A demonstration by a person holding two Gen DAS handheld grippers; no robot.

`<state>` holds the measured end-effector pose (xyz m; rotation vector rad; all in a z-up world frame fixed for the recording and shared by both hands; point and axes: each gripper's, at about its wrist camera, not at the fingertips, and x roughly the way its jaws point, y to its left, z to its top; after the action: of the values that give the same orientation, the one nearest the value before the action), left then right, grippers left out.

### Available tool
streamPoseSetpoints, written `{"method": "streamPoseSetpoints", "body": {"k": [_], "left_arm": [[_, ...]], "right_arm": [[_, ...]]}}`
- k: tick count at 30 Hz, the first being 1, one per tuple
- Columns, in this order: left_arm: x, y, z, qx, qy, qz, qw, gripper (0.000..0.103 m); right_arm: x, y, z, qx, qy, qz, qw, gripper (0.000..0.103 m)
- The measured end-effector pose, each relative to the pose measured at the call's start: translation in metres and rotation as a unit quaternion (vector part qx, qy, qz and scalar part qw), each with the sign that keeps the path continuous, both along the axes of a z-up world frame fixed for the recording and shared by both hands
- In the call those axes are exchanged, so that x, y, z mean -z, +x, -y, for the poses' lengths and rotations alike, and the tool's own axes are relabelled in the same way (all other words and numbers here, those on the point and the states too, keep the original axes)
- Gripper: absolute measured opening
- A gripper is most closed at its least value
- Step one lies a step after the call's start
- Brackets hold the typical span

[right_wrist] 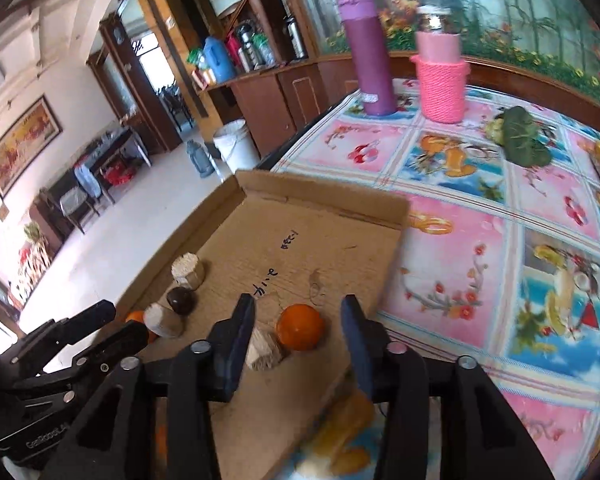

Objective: Organize fruits
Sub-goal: 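Carry the orange and cake into the cardboard box and open both tools, then move both tools back to the fruit pile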

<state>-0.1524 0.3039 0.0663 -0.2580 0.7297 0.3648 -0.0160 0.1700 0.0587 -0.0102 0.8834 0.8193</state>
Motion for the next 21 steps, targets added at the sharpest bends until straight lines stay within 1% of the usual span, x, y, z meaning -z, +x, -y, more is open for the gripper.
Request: {"method": "streamPoseSetpoints", "body": {"k": [2,4,6,7,9,11,14,21], "left_arm": [[-0.005,-0.003,0.011,-0.003,0.019,0.003,0.9998,0.064],[-0.010,-0.006,0.025,-0.009,0.043,0.006,0.9990,0.077],[-0.015,-0.008,0.038,-0.017,0.065,0.011,0.9977,0.084],[-0.018,-0.010,0.045,-0.023,0.075,0.014,0.9969,0.087],[-0.022,-0.012,0.055,-0.023,0.084,0.019,0.9960,0.088],[-0.025,-0.014,0.068,-0.011,0.090,0.021,0.9957,0.088],[-0.029,-0.015,0.086,-0.004,0.110,0.022,0.9937,0.088],[-0.036,-0.019,0.118,0.020,0.134,0.024,0.9905,0.088]], "right_arm": [[-0.009,-0.008,0.021,0.017,0.015,0.003,1.000,0.056],[-0.018,-0.019,0.044,0.037,0.028,0.012,0.999,0.057],[-0.024,-0.031,0.067,0.057,0.039,0.024,0.997,0.065],[-0.025,-0.039,0.080,0.069,0.043,0.032,0.996,0.066],[-0.028,-0.048,0.100,0.087,0.044,0.044,0.994,0.066],[-0.029,-0.057,0.117,0.106,0.038,0.057,0.992,0.067],[-0.031,-0.069,0.140,0.133,0.035,0.076,0.988,0.067],[-0.036,-0.084,0.171,0.153,0.040,0.101,0.982,0.071]]}}
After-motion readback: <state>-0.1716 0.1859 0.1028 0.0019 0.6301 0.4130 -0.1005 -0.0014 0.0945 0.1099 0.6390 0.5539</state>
